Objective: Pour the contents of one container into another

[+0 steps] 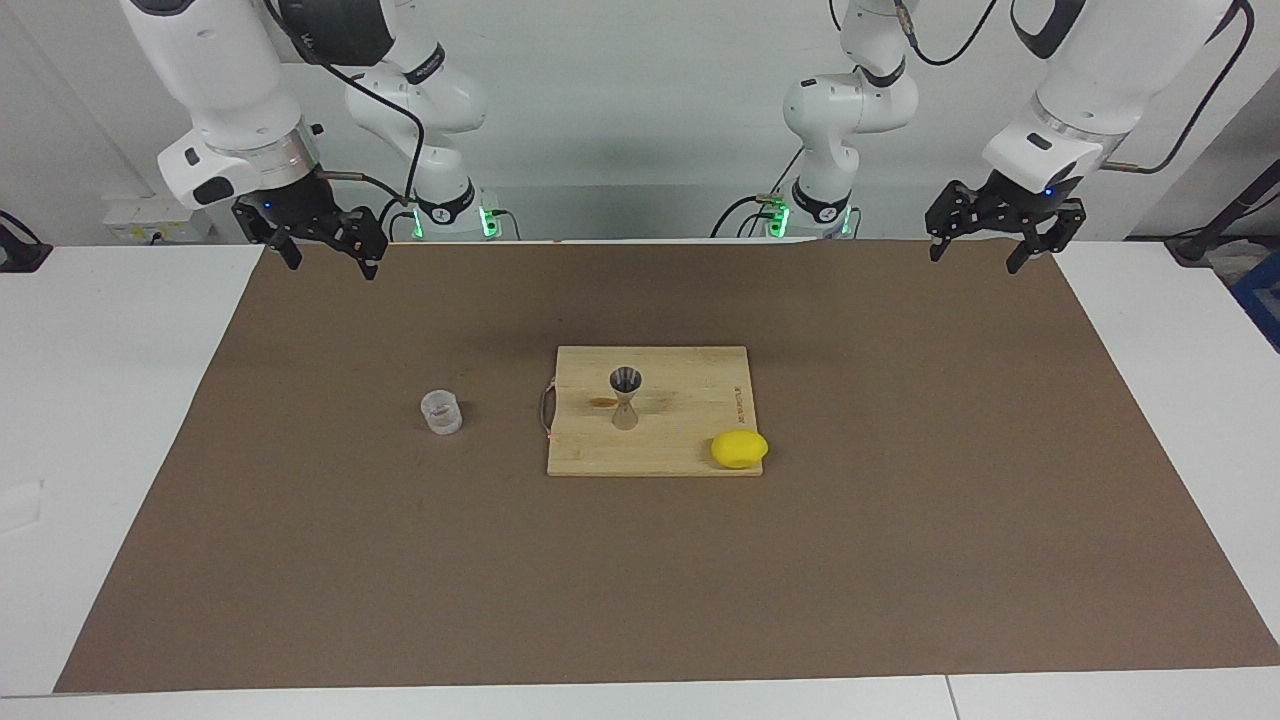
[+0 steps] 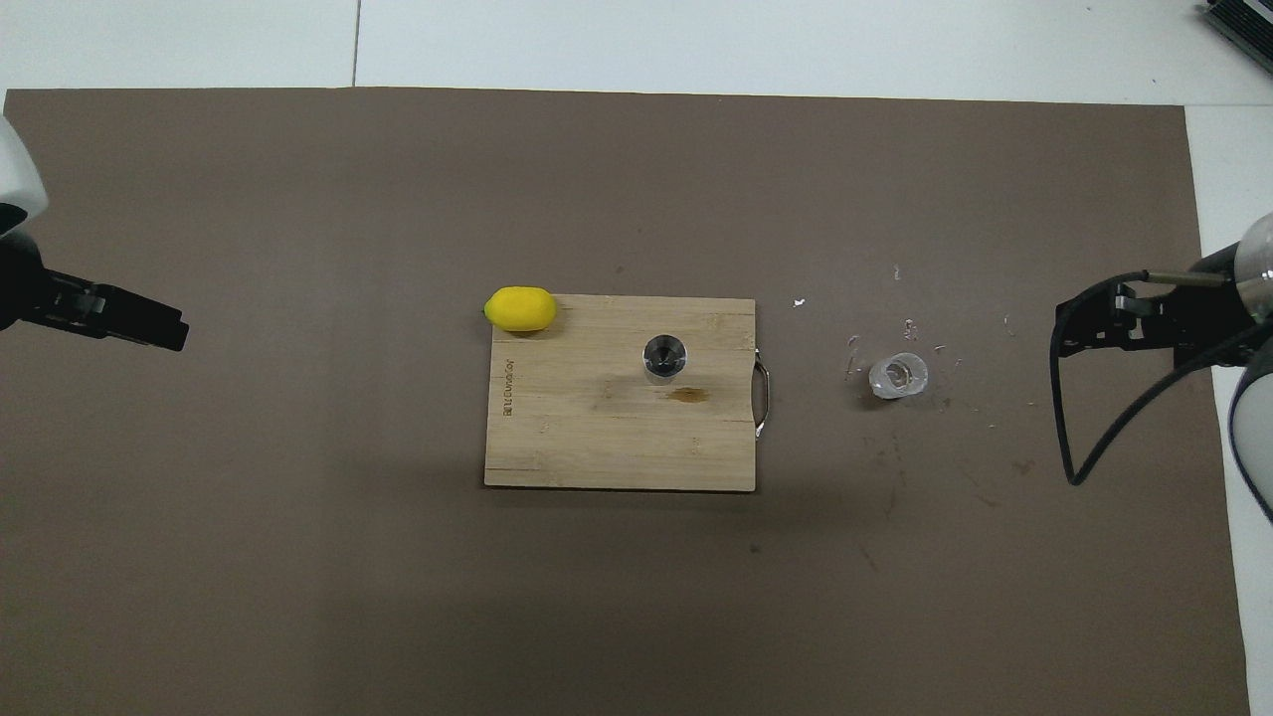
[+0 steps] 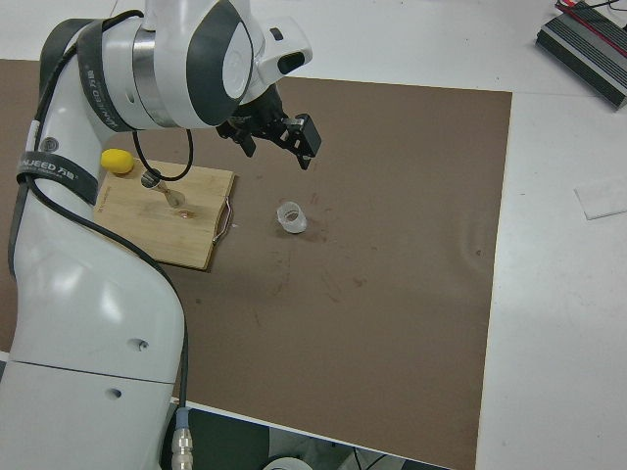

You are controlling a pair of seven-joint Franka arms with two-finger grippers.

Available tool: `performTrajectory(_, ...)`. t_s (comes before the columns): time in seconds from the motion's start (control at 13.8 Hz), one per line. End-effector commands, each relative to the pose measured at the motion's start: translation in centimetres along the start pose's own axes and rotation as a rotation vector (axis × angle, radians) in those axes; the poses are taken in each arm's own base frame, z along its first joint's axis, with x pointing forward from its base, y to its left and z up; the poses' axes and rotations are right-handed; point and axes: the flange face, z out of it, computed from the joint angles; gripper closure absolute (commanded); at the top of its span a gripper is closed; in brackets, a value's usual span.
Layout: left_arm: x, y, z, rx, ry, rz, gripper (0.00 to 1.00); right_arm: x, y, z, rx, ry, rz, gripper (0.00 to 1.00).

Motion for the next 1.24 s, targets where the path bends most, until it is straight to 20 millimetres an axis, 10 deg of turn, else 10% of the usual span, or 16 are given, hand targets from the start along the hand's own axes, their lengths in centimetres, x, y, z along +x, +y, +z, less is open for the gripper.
performTrajectory(0.0,-0.93,0.01,-0.12,0.019,-0.008,-0.005,0.00,-0.45,0.13,-0.11,0.025,0.005,-0.020,0.00)
performTrajectory(1.16,-0.93,0.01,-0.12,0.019,-0.008,-0.005,0.00,-0.48,-0.37,-0.16,0.063,0.011,-0.021,0.00)
